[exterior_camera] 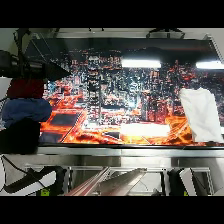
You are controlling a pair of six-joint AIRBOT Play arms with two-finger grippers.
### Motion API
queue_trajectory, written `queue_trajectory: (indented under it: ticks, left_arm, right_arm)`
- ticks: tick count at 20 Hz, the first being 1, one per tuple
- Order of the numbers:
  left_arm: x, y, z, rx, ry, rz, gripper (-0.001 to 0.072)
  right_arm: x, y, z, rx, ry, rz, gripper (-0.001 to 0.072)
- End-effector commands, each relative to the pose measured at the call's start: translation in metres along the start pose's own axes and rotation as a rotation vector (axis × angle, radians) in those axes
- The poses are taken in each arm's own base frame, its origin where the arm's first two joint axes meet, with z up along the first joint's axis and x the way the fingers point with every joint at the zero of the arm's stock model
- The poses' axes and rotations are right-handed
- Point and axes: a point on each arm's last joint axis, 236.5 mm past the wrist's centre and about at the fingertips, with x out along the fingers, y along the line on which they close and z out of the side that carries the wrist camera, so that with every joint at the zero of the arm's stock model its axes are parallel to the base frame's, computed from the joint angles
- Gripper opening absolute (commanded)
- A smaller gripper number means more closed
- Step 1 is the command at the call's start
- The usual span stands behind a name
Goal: Fold the shirts.
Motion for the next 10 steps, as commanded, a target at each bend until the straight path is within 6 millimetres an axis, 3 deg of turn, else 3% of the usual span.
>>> queue_trajectory:
  ticks: [1,3,5,7,8,10]
  left_arm:
    - [-0.003,0.01,0.017,-0.003,-0.071,0.038,0.0017]
    - [-0.009,0.021,0.025,-0.045,-0.114,0.067,0.0017]
    - [-0.016,0.028,0.018,-0.083,-0.096,0.071,0.0017]
    - [-0.015,0.024,0.002,-0.069,-0.036,0.046,0.0016]
    - [-0.013,0.023,-0.005,-0.055,-0.02,0.04,0.0016]
    - [-0.003,0.023,-0.024,-0.085,-0.016,0.039,0.0016]
  right_arm:
    - [-0.05,0.062,0.026,-0.071,0.004,0.125,0.0025]
    - [-0.078,0.123,0.026,-0.17,0.004,0.257,0.0025]
    - [-0.099,0.183,-0.002,-0.298,0.056,0.382,0.0025]
    - [-0.104,0.222,-0.055,-0.422,0.169,0.474,0.0025]
    - [-0.103,0.236,-0.091,-0.504,0.24,0.502,0.0025]
    - [-0.103,0.247,-0.165,-0.654,0.39,0.534,0.0025]
